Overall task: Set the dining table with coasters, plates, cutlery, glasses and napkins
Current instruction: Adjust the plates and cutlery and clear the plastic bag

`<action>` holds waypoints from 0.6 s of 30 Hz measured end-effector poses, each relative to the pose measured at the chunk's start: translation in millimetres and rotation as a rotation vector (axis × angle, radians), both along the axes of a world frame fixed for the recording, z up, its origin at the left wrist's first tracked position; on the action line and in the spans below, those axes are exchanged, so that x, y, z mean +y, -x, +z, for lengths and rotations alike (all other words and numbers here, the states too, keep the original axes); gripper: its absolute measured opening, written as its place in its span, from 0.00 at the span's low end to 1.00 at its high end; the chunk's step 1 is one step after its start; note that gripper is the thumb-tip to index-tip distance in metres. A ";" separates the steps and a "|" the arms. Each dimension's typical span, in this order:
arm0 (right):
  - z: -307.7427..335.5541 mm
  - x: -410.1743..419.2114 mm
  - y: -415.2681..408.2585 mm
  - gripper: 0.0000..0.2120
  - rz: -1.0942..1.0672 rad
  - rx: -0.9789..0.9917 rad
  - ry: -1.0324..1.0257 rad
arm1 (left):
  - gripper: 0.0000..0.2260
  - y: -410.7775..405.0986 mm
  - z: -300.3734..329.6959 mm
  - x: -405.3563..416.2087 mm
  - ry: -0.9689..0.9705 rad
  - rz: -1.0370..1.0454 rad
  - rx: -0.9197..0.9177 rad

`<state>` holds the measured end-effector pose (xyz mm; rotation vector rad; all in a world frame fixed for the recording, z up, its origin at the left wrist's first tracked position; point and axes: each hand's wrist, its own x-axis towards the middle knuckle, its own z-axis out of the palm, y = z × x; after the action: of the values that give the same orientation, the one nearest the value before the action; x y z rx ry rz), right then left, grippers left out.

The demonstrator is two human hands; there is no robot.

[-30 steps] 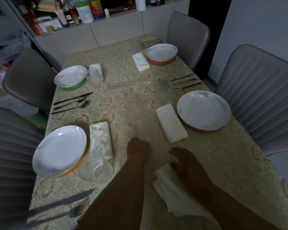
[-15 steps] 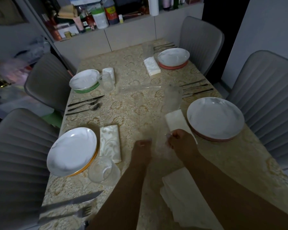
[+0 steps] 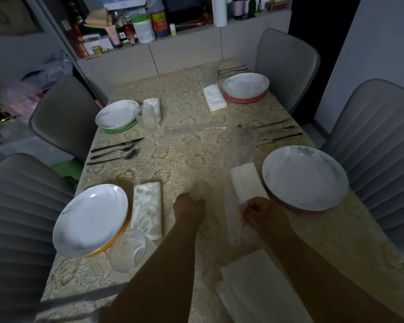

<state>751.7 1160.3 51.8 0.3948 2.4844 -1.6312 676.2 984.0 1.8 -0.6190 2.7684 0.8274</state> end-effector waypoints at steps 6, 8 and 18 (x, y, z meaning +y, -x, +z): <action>12.1 0.1 6.8 0.11 -0.032 -0.073 0.193 | 0.10 -53.3 27.6 10.0 -0.392 0.360 0.249; 17.3 -2.4 10.5 0.15 -0.023 -0.177 0.241 | 0.10 -73.6 39.8 20.9 -0.679 0.527 0.323; 34.5 -31.2 1.5 0.07 -0.131 -0.121 0.405 | 0.08 -139.8 85.7 39.9 -1.201 0.517 0.192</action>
<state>750.2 1129.1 86.4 0.5876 2.0112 -2.0338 816.0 1024.0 87.5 -0.9549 1.6518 2.3946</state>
